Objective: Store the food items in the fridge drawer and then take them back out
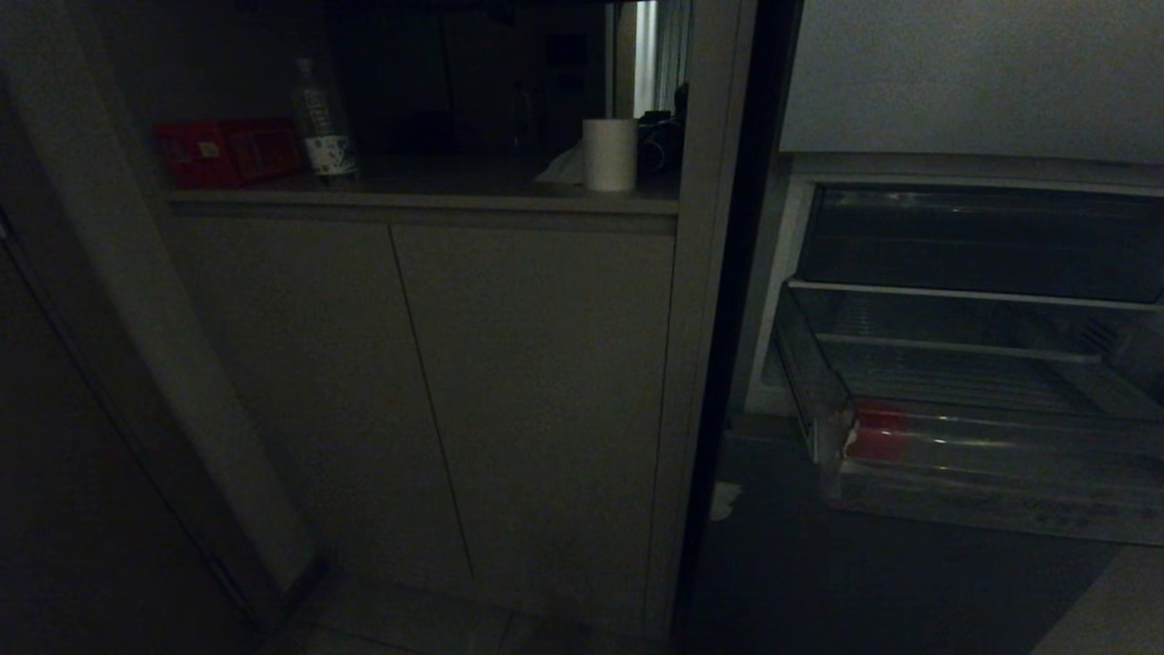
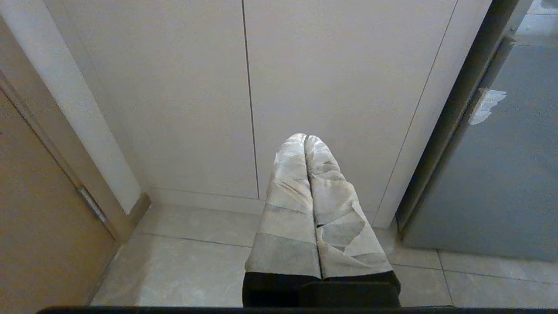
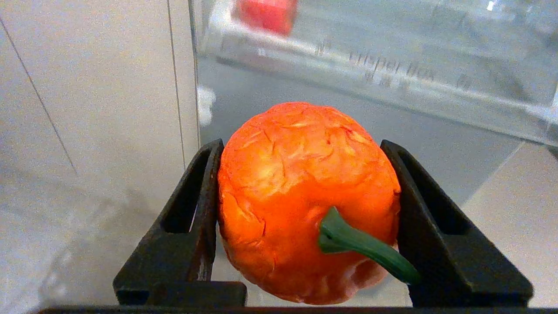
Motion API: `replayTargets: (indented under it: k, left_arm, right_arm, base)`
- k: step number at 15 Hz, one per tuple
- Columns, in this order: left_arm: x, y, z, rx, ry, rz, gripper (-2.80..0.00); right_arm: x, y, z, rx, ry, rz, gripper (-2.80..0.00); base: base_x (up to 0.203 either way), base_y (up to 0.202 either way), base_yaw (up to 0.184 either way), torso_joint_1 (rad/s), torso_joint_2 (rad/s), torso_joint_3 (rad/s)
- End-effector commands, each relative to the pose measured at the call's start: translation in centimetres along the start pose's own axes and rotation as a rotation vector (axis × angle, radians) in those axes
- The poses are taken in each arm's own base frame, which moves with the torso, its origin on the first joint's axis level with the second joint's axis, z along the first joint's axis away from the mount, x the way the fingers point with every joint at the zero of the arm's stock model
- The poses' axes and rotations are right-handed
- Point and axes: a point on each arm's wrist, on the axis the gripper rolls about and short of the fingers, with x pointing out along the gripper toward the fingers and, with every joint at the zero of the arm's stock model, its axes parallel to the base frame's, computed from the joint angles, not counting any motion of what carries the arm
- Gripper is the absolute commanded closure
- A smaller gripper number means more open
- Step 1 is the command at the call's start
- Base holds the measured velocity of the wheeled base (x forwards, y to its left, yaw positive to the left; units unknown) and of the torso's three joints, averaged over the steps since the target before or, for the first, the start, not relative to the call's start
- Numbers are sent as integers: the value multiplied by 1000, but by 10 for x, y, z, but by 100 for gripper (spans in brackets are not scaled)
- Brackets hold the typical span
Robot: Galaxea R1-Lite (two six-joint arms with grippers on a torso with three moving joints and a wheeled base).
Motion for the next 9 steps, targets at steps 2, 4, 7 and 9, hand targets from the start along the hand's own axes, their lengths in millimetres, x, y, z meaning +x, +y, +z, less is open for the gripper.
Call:
replayTargets:
  k: [2, 4, 7, 9]
  left_arm:
    - [0, 0, 0, 0, 2, 2, 0]
    - [0, 0, 0, 0, 1, 0, 0]
    - [0, 0, 0, -1, 1, 0, 0]
    - [0, 0, 0, 0, 0, 0, 0]
  right_arm:
    - [-4, 0, -2, 14, -49, -2, 0]
    - [-4, 0, -2, 54, -49, -10, 0]
    - [-4, 0, -2, 57, -51, -10, 0]
    - [-4, 0, -2, 56, -50, -10, 0]
  base:
    - [0, 0, 0, 0, 0, 0]
    - [0, 0, 0, 0, 0, 0]
    - [-2, -1, -23, 1, 0, 1]
    - [-3, 2, -152, -1, 1, 3]
